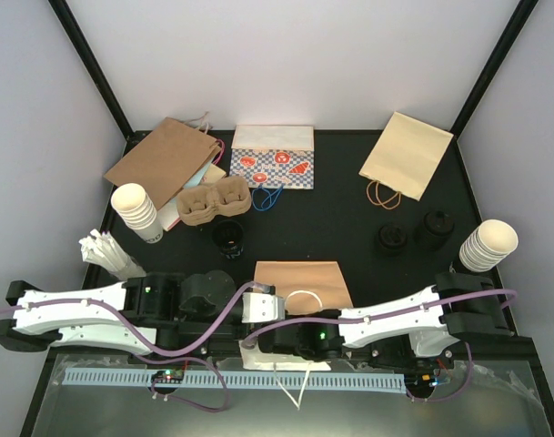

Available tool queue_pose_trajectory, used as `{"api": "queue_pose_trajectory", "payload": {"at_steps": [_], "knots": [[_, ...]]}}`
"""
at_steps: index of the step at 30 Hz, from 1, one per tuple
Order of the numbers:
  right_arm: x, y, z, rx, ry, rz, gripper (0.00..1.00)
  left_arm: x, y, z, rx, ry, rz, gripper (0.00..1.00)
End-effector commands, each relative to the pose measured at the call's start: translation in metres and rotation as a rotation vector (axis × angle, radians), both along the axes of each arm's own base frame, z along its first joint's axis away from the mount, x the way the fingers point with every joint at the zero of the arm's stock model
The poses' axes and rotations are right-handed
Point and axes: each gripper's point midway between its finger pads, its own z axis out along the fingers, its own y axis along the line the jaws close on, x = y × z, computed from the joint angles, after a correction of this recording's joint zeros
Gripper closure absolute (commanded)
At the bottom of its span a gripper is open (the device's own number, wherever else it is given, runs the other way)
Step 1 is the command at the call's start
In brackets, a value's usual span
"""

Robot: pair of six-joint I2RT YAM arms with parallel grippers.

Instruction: Pack the takeout coffee

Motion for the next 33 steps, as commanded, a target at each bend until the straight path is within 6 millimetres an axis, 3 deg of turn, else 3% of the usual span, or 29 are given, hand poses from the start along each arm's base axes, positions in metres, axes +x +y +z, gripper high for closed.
{"api": "queue_pose_trajectory", "payload": {"at_steps": [1,14,24,33], "knots": [[0.006,-0.02,-0.03,-0.087,0.04,-0.055,0.47,-0.028,-0.015,0.015,-0.047,0.077,-0.104,0.98],[0.011,-0.033,-0.041,-0.097,0.133,-0.08,0.48,-0.026,-0.016,0.033,-0.063,0.079,-0.055,0.99],[-0.01,-0.031,-0.025,-0.06,0.315,0.025,0.49,0.007,-0.007,0.05,-0.09,0.025,0.134,0.99],[-0.018,-0.038,-0.019,-0.106,0.467,0.072,0.5,0.017,0.006,0.068,-0.15,-0.002,0.176,0.98]]}}
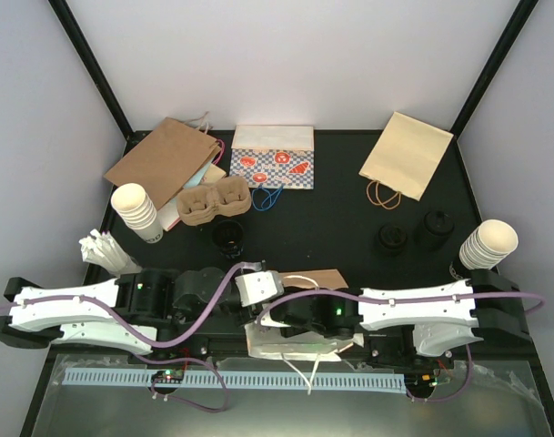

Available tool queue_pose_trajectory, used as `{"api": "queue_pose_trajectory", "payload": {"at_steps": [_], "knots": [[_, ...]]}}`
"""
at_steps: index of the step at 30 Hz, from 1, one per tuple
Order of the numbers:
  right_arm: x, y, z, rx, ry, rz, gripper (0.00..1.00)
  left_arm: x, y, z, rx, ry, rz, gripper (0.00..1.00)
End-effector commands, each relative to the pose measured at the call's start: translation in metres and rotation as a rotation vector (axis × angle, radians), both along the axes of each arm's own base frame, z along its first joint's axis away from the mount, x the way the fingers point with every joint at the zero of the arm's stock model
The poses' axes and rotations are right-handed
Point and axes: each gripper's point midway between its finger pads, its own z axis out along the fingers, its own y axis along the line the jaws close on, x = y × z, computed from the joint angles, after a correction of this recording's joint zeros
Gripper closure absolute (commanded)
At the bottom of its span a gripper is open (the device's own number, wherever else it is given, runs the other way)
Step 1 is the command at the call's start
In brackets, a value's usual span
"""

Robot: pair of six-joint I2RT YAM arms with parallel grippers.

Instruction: Pack the takeout coffee

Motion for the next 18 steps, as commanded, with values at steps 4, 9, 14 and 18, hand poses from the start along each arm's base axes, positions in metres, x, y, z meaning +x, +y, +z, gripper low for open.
{"api": "queue_pose_trajectory", "payload": {"at_steps": [4,9,14,18], "knots": [[-0.014,-0.026,-0.028,-0.187,0.184,0.029,0.5,-0.022,-0.002,0.029,-0.087,0.046,-0.089,0.98],[-0.015,-0.019,-0.022,-0.163,0.22,0.033,0.5,-0.015,-0.002,0.034,-0.101,0.039,-0.048,0.94],[-0.009,-0.018,-0.014,-0.151,0.249,0.007,0.5,0.008,0.011,0.054,-0.139,0.016,0.098,0.72],[-0.005,-0.019,-0.01,-0.134,0.306,-0.011,0.5,0.04,0.04,0.079,-0.213,0.051,0.348,0.47]]}}
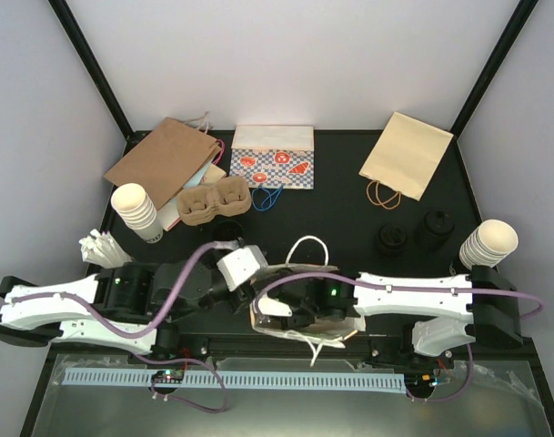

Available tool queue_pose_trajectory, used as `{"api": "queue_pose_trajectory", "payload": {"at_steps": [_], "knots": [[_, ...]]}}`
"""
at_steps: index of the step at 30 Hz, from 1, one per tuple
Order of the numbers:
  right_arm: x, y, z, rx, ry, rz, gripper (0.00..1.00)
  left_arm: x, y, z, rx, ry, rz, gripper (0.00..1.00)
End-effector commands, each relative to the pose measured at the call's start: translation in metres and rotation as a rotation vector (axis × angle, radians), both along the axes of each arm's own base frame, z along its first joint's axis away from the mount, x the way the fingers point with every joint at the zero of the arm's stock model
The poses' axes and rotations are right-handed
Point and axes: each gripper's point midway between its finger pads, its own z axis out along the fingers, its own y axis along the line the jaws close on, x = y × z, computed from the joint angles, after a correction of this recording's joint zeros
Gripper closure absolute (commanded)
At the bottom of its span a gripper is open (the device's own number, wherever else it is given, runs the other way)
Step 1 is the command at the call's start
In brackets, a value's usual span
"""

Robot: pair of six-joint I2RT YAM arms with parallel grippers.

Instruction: Pack the takeout coffee

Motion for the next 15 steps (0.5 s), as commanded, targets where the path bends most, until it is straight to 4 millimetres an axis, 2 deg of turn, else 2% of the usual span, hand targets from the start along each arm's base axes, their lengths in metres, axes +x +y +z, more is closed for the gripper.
{"api": "queue_pose_trajectory", "payload": {"at_steps": [1,3,5,8,15], "knots": [[0.0,-0.016,-0.011,-0.066,0.127,-0.038,0.5,0.017,0.025,0.038,-0.149,0.089,0.186,0.4],[0.003,-0.017,-0.011,-0.062,0.159,-0.052,0.49,0.017,0.034,0.047,-0.213,0.154,0.216,0.26],[0.006,-0.017,-0.011,-0.055,0.19,-0.065,0.49,0.019,0.044,0.053,-0.261,0.218,0.255,0.18],[0.009,-0.017,-0.011,-0.054,0.243,-0.077,0.49,0.023,0.063,0.056,-0.313,0.309,0.329,0.16],[0.02,-0.018,-0.016,-0.072,0.408,-0.125,0.49,0.026,0.104,0.024,-0.401,0.511,0.478,0.16]]}}
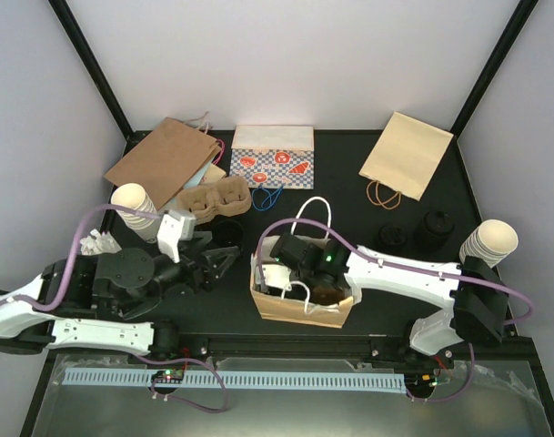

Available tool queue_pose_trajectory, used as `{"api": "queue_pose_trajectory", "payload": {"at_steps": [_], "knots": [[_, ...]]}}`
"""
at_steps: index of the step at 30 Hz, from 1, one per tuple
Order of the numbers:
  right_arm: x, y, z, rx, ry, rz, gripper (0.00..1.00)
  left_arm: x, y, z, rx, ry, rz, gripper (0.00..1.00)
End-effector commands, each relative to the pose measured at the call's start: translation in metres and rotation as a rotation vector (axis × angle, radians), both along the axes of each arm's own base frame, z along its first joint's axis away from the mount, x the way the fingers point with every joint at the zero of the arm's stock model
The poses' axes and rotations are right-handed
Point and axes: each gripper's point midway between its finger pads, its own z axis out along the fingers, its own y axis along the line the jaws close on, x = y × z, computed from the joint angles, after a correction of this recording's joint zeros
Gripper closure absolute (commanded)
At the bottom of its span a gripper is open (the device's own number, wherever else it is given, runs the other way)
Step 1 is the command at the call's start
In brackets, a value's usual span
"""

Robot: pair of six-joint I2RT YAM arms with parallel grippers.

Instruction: Pack the takeout coffee

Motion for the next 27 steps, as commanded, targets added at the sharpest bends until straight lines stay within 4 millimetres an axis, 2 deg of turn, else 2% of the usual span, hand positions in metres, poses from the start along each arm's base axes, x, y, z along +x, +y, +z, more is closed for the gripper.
{"api": "queue_pose_trajectory", "payload": {"at_steps": [1,6,11,16,19,27], "knots": [[-0.011,-0.013,-0.017,-0.07,0.18,-0.01,0.49,0.001,0.03,-0.031,-0.075,0.17,0.107,0.16],[-0.014,-0.013,-0.026,-0.069,0.289,-0.018,0.49,-0.008,0.022,-0.076,-0.066,0.254,0.073,0.18],[-0.013,-0.017,-0.038,-0.111,0.312,-0.042,0.49,-0.011,0.011,-0.102,0.001,0.283,0.07,0.18],[-0.018,-0.035,-0.058,-0.198,0.331,-0.075,0.52,-0.011,0.003,-0.109,0.024,0.286,0.065,0.18],[-0.019,-0.044,-0.066,-0.207,0.281,-0.089,0.52,-0.011,0.0,-0.11,0.018,0.285,0.059,0.18],[-0.029,-0.045,-0.073,-0.205,0.173,-0.091,0.51,-0.009,-0.007,-0.108,0.026,0.273,0.042,0.18]]}}
